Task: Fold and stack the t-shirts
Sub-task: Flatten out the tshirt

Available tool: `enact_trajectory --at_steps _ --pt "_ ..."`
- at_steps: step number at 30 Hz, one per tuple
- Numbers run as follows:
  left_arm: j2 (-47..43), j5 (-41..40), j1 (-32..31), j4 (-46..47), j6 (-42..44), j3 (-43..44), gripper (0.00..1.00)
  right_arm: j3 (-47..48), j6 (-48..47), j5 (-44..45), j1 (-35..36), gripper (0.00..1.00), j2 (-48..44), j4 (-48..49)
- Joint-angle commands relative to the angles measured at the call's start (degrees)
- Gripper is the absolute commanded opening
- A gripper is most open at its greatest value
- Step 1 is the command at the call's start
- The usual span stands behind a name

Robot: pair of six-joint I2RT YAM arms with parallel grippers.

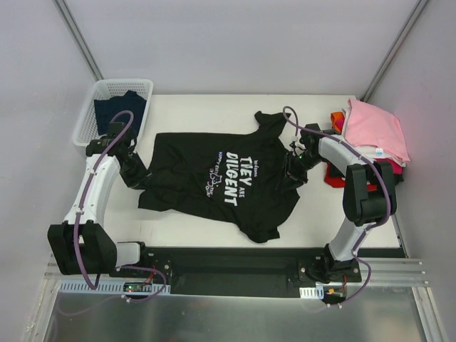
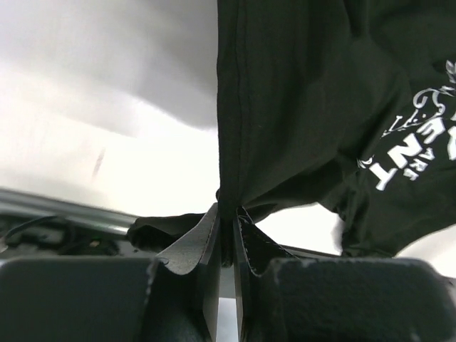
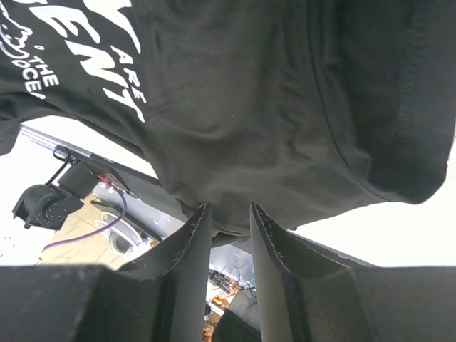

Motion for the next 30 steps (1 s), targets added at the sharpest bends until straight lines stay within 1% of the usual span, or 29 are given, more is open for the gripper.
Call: enact_trajectory --at_steps 1,4,6,9,11,12,14,15,17,18,20,21,23,24,25,27,28,29,30 --pt "-2.3 -8.5 1.3 -10.3 2.3 1.9 0.10 1.8 -1.8 -1.1 0.2 0.31 -1.0 -2.0" --pt "-2.7 -11.8 1.4 -11.3 2.5 0.7 0.13 0.5 -2.4 -0.7 0.1 0.31 -1.8 -2.1" --pt "-2.9 -12.0 1.5 -11.5 2.5 -0.6 0.15 -0.2 -2.6 -0.7 0.2 0.31 -2.4 -2.0" --pt "-3.1 -12.9 1.5 -11.9 2.4 -2.1 0.22 -0.8 -2.9 -0.8 0.2 0.31 -3.1 -2.0" --pt "-3.5 -14.1 1.5 -12.2 2.1 -2.8 0.35 -0.9 -2.8 -1.1 0.2 0.31 -3.3 -2.0" --pt "-3.7 -14.5 1.5 -12.3 1.9 -3.1 0.48 -0.8 -2.8 -1.2 0.2 0.31 -3.4 -2.0" --pt "-4.0 -15.0 1.5 -12.5 1.2 -2.9 0.59 -0.9 -2.8 -1.6 0.2 0.31 -3.5 -2.1" --pt "-4.0 -14.8 1.5 -12.5 1.1 -2.4 0.68 -0.9 -2.8 -1.7 0.2 0.31 -3.4 -2.0" --pt "-4.0 -13.4 1.5 -12.3 0.0 -1.5 0.73 -0.7 -2.6 -2.2 0.3 0.31 -3.2 -1.7" --pt "-3.9 -10.6 1.4 -11.3 -0.3 -0.5 0.74 -0.5 -2.2 -2.2 0.3 0.31 -2.7 -1.5" --pt "-3.6 -5.8 1.3 -8.4 -1.3 -0.3 0.74 0.6 -1.4 -2.8 0.8 0.29 -1.9 -0.5" --pt "-3.3 0.6 1.1 -3.8 -1.7 -1.3 0.73 1.3 -0.4 -2.9 1.1 0.24 -1.3 -0.1" --pt "-2.1 7.2 -1.1 2.5 -3.7 -3.4 0.68 4.6 0.4 -2.8 2.9 0.13 0.9 0.9" --pt "-1.1 9.3 -2.2 4.9 -4.5 -4.4 0.63 5.9 0.9 -2.5 3.7 0.01 1.8 1.0" --pt "1.8 12.2 -6.5 9.5 -5.3 -4.3 0.56 7.4 1.5 -2.0 5.8 0.01 4.0 0.6" --pt "5.5 12.1 -10.9 12.1 -6.1 -1.9 0.41 12.1 2.2 -0.1 8.0 0.01 6.0 0.2" --pt "9.0 12.7 -14.1 14.5 -6.6 -1.0 0.36 13.7 2.9 0.7 10.4 0.01 7.0 -0.1" --pt "10.8 13.1 -15.4 15.9 -6.9 -0.2 0.24 15.1 3.3 2.1 11.5 0.01 8.9 -0.2" --pt "12.6 13.6 -16.4 17.2 -7.2 1.3 0.21 18.2 3.5 2.7 12.6 0.01 10.3 -0.2"
